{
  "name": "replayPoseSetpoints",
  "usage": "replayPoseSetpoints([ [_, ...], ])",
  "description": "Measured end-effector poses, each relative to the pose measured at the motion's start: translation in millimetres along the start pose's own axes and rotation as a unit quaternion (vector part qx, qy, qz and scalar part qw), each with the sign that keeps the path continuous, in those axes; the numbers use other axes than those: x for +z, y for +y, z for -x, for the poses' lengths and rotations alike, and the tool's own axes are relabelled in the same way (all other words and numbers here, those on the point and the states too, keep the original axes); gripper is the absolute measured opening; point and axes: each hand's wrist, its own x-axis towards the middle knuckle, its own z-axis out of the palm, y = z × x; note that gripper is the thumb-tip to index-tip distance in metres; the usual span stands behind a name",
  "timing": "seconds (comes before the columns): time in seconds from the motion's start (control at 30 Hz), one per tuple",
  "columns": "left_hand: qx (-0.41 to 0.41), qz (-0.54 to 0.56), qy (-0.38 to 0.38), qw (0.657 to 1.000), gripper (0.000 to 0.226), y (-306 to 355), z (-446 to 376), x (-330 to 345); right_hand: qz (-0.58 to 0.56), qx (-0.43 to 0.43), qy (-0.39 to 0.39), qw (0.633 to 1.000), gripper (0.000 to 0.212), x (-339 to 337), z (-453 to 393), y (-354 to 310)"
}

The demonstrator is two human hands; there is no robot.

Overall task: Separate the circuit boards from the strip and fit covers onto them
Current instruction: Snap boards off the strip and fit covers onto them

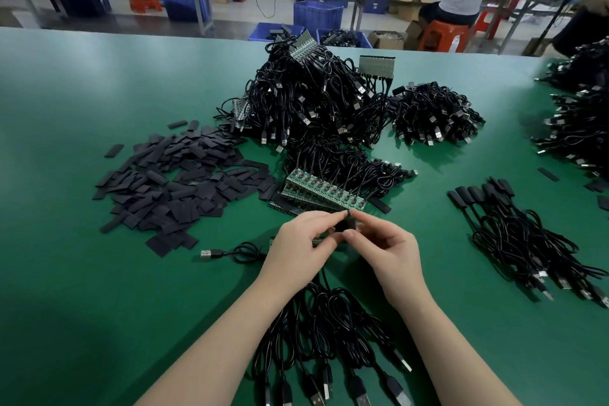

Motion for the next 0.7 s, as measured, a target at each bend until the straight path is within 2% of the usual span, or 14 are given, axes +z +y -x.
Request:
replayPoseSetpoints([
  [0.13, -0.012, 0.009, -0.014, 1.0, 0.048, 3.7, -0.1, -1.1, 0.003, -0.008, -0.01, 1.0, 0.045, 0.5, 0.2, -1.7],
  [0.4, -0.01, 0.023, -0.029, 0.999, 0.036, 3.0, -0.3, -0.1, 0.013, -0.016, 0.009, 1.0, 0.043, -1.1, -0.7, 1.7],
  [0.7, -0.031, 0.026, -0.025, 0.999, 0.044, 5.9, 0.4, -0.9, 0.024, 0.002, 0.014, 1.0, 0.041, -1.0, -0.8, 2.5],
])
